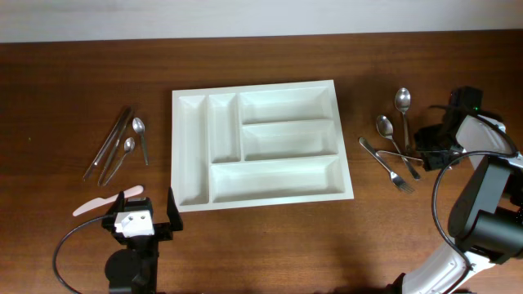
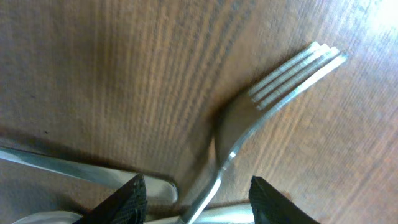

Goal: Pack container
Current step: 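Lower the right gripper and grasp the silver fork by its handle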

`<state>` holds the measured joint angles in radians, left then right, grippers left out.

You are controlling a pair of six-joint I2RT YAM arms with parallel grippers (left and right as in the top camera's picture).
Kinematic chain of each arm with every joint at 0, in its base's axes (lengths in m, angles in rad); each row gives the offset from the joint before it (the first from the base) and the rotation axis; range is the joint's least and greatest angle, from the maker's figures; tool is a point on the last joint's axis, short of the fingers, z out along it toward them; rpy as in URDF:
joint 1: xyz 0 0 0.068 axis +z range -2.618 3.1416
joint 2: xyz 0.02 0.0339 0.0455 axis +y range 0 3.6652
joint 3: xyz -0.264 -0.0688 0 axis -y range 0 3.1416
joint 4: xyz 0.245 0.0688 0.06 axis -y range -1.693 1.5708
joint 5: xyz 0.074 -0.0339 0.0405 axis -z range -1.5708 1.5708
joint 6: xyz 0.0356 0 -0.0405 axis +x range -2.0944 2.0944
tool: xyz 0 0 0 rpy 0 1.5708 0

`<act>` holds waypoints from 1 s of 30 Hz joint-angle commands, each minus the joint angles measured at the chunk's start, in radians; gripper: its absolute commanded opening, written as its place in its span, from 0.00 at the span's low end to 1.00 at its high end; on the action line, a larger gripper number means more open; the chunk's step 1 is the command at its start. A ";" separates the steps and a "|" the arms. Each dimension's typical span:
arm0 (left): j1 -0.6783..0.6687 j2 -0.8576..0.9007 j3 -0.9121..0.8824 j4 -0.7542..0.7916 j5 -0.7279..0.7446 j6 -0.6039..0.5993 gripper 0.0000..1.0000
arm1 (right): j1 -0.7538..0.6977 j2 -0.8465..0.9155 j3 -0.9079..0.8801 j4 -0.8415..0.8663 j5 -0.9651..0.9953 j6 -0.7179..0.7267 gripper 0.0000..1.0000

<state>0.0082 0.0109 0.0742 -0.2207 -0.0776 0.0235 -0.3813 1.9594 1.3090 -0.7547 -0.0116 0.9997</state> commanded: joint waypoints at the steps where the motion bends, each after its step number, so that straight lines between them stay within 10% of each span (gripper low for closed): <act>1: 0.006 -0.006 -0.008 0.003 0.014 0.016 0.99 | 0.008 0.025 0.003 0.012 0.027 0.012 0.50; 19: 0.006 -0.006 -0.008 0.003 0.014 0.015 0.99 | 0.008 0.089 0.003 0.014 0.043 0.012 0.35; 30: 0.006 -0.006 -0.008 0.003 0.014 0.016 0.99 | 0.008 0.097 0.003 0.015 0.043 0.011 0.04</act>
<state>0.0082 0.0109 0.0742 -0.2211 -0.0776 0.0235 -0.3817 2.0087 1.3128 -0.7444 0.0269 1.0115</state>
